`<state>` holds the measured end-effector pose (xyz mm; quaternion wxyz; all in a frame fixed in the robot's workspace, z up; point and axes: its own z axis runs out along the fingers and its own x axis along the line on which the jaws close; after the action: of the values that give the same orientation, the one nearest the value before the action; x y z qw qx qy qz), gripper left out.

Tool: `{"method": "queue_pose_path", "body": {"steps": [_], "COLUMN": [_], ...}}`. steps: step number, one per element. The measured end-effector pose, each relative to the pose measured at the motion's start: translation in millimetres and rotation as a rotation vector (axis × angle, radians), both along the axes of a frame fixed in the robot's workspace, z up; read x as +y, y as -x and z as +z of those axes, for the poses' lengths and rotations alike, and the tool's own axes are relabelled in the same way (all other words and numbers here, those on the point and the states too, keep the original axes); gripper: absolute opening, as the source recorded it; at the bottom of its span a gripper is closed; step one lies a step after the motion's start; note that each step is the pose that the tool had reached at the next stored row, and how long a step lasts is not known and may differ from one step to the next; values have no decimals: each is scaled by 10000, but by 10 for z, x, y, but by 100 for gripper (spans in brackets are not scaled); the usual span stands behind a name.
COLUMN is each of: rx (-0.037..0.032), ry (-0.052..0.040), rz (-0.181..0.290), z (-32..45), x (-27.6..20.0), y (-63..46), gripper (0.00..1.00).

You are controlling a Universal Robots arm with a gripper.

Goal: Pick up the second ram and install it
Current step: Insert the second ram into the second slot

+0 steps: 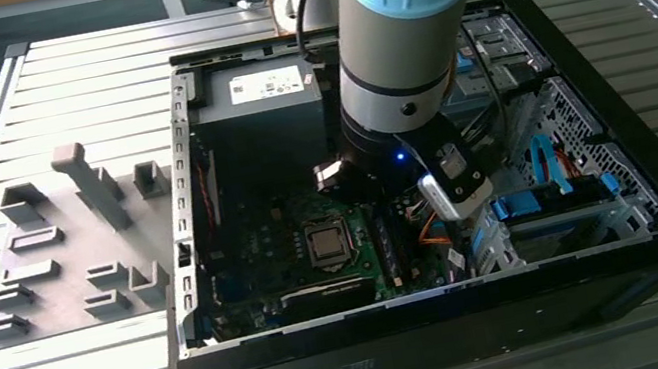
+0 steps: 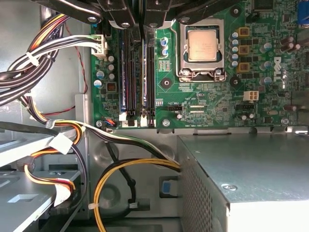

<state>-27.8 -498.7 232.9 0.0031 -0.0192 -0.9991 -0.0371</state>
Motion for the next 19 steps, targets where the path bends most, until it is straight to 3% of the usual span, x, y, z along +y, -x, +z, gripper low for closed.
{"method": "queue_pose_path", "body": {"steps": [19], "rx": [0], "ry": [-13], "rz": [-118], "z": [-37], "x": [30], "y": [-18], "gripper": [14]}}
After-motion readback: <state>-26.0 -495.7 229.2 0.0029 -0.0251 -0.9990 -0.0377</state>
